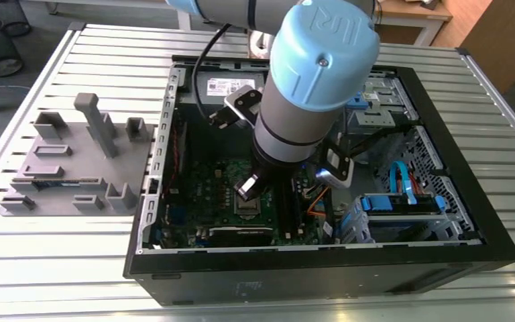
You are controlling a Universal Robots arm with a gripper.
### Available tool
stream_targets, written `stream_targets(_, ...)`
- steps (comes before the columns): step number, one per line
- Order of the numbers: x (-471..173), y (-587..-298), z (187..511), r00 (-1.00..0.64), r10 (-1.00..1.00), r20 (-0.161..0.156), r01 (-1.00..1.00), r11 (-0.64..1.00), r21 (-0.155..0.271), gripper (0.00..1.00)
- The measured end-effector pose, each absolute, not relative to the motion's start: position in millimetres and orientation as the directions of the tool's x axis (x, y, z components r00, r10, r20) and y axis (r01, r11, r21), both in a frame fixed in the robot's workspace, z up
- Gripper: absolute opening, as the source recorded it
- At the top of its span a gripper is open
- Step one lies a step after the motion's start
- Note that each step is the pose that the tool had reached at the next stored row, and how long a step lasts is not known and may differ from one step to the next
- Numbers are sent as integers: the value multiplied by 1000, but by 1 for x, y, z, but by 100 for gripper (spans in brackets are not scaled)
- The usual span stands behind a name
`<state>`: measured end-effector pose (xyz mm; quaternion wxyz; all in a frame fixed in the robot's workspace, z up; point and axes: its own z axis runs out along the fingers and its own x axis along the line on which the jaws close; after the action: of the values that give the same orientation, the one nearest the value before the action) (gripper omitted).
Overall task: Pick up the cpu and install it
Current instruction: 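Install the first cpu locking lever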
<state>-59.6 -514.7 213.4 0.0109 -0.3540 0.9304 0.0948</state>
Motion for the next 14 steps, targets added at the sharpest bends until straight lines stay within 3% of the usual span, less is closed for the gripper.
stream_targets(14,-60,-529,198,-749,-657,-87,-661,731,169,11)
